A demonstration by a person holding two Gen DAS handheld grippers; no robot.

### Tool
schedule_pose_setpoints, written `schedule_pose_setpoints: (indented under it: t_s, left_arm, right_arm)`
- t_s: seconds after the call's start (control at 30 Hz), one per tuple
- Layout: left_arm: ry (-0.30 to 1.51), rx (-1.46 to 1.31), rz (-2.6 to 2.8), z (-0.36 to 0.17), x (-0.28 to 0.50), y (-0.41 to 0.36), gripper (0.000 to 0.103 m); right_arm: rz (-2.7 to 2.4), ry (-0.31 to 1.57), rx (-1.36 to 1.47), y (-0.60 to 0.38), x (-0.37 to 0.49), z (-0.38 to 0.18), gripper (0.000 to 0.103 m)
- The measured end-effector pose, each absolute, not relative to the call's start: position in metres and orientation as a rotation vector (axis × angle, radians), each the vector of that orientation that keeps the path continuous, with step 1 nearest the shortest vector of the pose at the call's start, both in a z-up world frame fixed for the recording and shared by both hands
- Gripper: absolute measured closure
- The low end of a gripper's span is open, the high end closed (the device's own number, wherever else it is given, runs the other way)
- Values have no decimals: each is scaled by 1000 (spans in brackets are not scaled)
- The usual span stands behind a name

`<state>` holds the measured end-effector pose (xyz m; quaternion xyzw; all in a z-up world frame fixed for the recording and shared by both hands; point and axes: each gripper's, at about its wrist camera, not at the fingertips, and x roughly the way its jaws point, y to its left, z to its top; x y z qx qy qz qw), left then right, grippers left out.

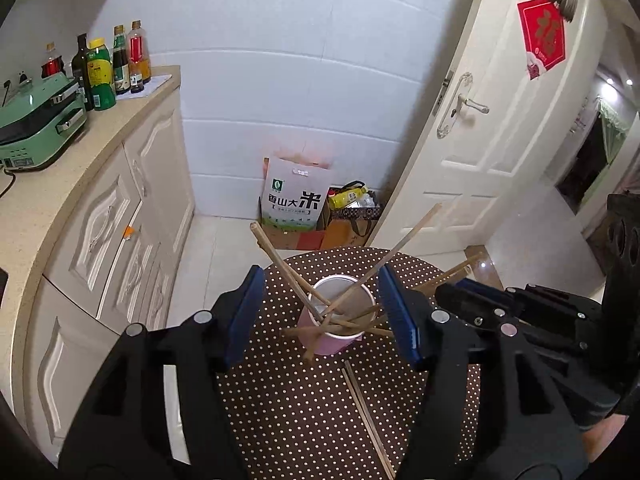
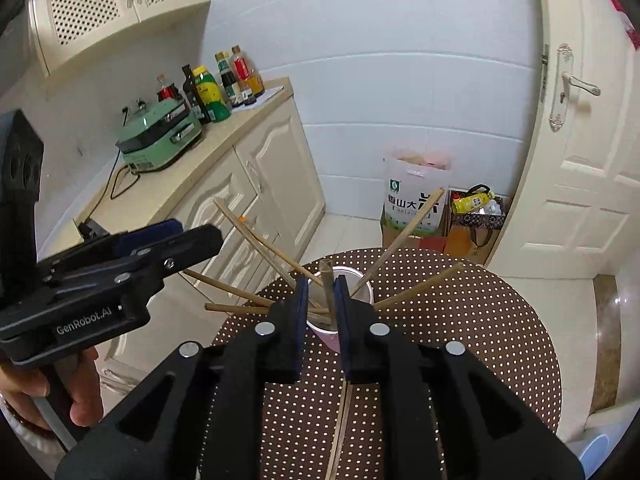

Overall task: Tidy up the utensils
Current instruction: 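Open both grippers to drop the sticks into the cup and pull back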

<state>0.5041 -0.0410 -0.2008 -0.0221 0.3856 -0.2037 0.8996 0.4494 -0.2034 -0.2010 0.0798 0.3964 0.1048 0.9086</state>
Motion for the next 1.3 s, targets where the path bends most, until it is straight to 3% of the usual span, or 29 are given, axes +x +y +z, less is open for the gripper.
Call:
schedule_pose_setpoints:
  t_s: [0.57,1.3]
  left_arm:
    - [674,-34,-431,-180,425,-37,40]
    - [917,72,-467,-279,402,-78,40]
  right_arm:
    - [158,702,249,-225,378,-165,81]
    - [106,918,331,-238,347,-256,81]
